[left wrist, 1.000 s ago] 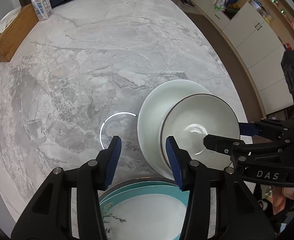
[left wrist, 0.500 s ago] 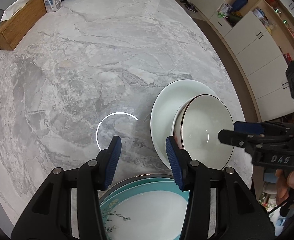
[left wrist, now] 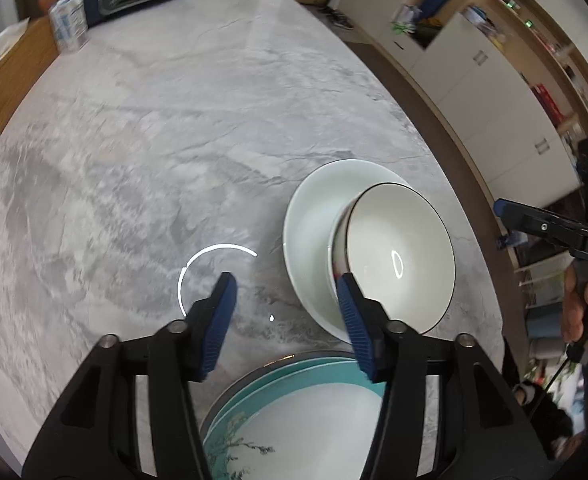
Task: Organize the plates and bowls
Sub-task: 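Move the right gripper to the rim of the stacked bowls, then close the right gripper on the bowl stack's rim and lift it, then carry the bowl stack over the teal floral plates and lower it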
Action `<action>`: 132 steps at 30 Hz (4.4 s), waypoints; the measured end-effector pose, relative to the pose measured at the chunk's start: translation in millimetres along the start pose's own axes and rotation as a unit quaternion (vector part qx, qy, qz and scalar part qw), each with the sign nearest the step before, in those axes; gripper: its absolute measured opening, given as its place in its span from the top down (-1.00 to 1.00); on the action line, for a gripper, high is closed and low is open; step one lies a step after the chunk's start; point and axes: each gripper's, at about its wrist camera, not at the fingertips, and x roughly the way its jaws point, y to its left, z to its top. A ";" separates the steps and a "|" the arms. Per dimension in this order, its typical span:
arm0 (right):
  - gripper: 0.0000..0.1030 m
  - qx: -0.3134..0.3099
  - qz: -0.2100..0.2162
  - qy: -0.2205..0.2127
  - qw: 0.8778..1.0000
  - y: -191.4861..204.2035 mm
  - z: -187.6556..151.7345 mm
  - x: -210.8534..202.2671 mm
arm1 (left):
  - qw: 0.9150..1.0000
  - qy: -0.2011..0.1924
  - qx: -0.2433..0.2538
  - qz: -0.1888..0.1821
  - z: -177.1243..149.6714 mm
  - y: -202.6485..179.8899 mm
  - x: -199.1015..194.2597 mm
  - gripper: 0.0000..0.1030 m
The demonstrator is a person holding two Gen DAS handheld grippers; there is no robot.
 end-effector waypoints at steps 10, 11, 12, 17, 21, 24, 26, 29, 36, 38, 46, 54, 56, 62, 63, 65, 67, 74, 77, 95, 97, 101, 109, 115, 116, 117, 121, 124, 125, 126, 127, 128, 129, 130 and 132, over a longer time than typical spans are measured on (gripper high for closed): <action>-0.33 0.021 0.017 0.041 0.999 -30.3 -14.5 41.1 | 0.999 0.042 0.002 0.008 -3.4 10.2 29.4 -0.07; -0.33 0.019 0.018 0.044 0.999 -30.7 -14.3 45.0 | 0.999 0.047 -0.001 0.006 -4.0 12.5 32.2 -0.08; -0.33 0.019 0.019 0.048 0.998 -31.4 -14.2 48.2 | 0.999 0.049 -0.003 0.007 -4.1 13.6 34.4 -0.08; -0.32 0.019 0.020 0.066 0.997 -35.7 -16.5 62.6 | 0.998 0.060 -0.012 0.005 -1.0 15.9 47.9 -0.36; -0.31 0.013 0.021 0.077 0.997 -36.6 -17.3 69.2 | 0.997 0.075 -0.020 0.005 2.4 20.5 62.6 -0.36; -0.25 0.005 0.022 0.080 0.997 -36.2 -18.2 72.4 | 0.996 0.083 -0.023 0.002 3.9 21.8 71.0 -0.37; -0.19 0.003 0.024 0.081 0.996 -35.4 -17.8 74.6 | 0.996 0.086 -0.031 0.004 5.6 23.8 74.7 -0.39; -0.17 0.000 0.022 0.081 0.996 -35.0 -17.0 76.4 | 0.996 0.085 -0.035 0.005 8.0 25.4 78.4 -0.40; -0.07 0.024 0.041 0.085 0.995 -38.3 -17.7 78.8 | 0.997 0.073 -0.035 0.011 6.3 26.9 80.3 -0.40; -0.05 0.034 0.039 0.090 0.995 -37.5 -16.8 81.2 | 0.997 0.069 -0.035 0.019 5.0 25.3 81.8 -0.40; -0.05 0.121 0.016 0.114 0.986 -40.1 -13.2 92.0 | 0.995 0.076 -0.063 0.031 2.4 34.9 93.2 -0.66; 0.18 0.114 0.044 0.109 0.986 -32.3 -24.4 110.9 | 0.995 0.073 -0.070 0.016 2.5 33.4 98.8 -0.30; 0.18 0.099 0.041 0.097 0.990 -29.5 -24.9 109.8 | 0.995 0.072 -0.066 0.020 3.7 29.6 102.3 -0.28; 0.19 0.060 0.042 0.072 0.995 -25.4 -27.9 109.5 | 0.996 0.051 -0.077 0.018 2.7 29.4 108.3 -0.28; 0.23 0.059 0.042 0.070 0.995 -24.5 -28.6 110.6 | 0.996 0.047 -0.077 0.020 2.1 28.7 108.0 -0.28; 0.46 0.054 0.048 0.070 0.995 -20.5 -28.2 113.8 | 0.996 0.044 -0.073 0.026 0.6 29.7 106.0 -0.28; 0.53 0.045 0.050 0.067 0.995 -14.5 -28.4 113.3 | 0.996 0.047 -0.073 0.029 1.7 28.1 105.5 -0.24; 0.55 0.061 0.054 0.070 0.994 -16.4 -28.7 113.7 | 0.998 0.054 -0.023 0.016 9.7 -0.6 107.6 0.78; 0.55 0.065 0.055 0.069 0.994 -16.7 -29.7 113.7 | 0.997 0.059 -0.054 -0.011 10.5 8.3 109.3 0.79; 0.55 0.092 0.070 0.073 0.991 -18.3 -35.9 101.6 | 0.994 0.061 -0.078 -0.037 5.3 12.5 89.3 0.78; 0.55 0.089 0.071 0.072 0.991 -16.1 -35.1 97.0 | 0.995 0.057 -0.078 -0.037 3.8 11.8 80.7 0.78; 0.55 0.082 0.074 0.065 0.992 -8.8 -31.0 86.6 | 0.995 0.047 -0.079 -0.036 1.0 10.8 60.2 0.78; 0.55 0.059 0.079 0.063 0.993 7.5 -27.2 64.1 | 0.996 0.027 -0.082 -0.031 -7.9 7.7 17.5 0.78; 0.55 0.046 0.086 0.063 0.993 20.1 -32.0 47.1 | 0.996 0.014 -0.089 -0.025 -17.7 -2.2 -11.4 0.78; 0.55 0.043 0.087 0.063 0.993 23.1 -33.1 44.2 | 0.996 0.013 -0.090 -0.024 -18.9 -5.4 -15.9 0.78; 0.55 0.041 0.088 0.064 0.993 25.7 -34.2 41.8 | 0.995 0.013 -0.092 -0.024 -20.9 -5.8 -20.0 0.78; 0.55 0.032 0.090 0.067 0.993 39.7 -37.6 34.5 | 0.995 0.007 -0.099 -0.024 -34.3 -8.3 -37.6 0.78; 0.54 0.025 0.093 0.073 0.993 49.9 -42.5 31.2 | 0.994 0.004 -0.105 -0.022 -44.9 -7.0 -48.0 0.78; 0.54 0.022 0.093 0.074 0.993 53.8 -45.0 29.9 | 0.994 0.002 -0.106 -0.021 -49.0 -6.7 -51.8 0.78; 0.54 0.019 0.094 0.076 0.993 57.2 -47.1 29.1 | 0.994 0.002 -0.110 -0.022 -53.5 -6.2 -55.5 0.78; 0.54 0.018 0.095 0.078 0.992 59.2 -48.9 28.5 | 0.993 0.002 -0.113 -0.022 -57.3 -5.5 -58.7 0.78; 0.54 0.017 0.096 0.081 0.992 62.3 -51.6 28.2 | 0.993 0.001 -0.117 -0.022 -61.6 -4.6 -61.4 0.78; 0.53 0.015 0.097 0.083 0.992 64.7 -53.8 27.9 | 0.993 0.000 -0.120 -0.022 -66.0 -3.5 -64.0 0.78; 0.54 0.012 0.097 0.085 0.992 67.6 -55.6 27.8 | 0.992 0.000 -0.122 -0.021 -69.8 -2.9 -66.2 0.78; 0.54 0.009 0.100 0.089 0.991 71.4 -59.9 28.3 | 0.992 -0.002 -0.125 -0.019 -77.7 -1.7 -70.5 0.78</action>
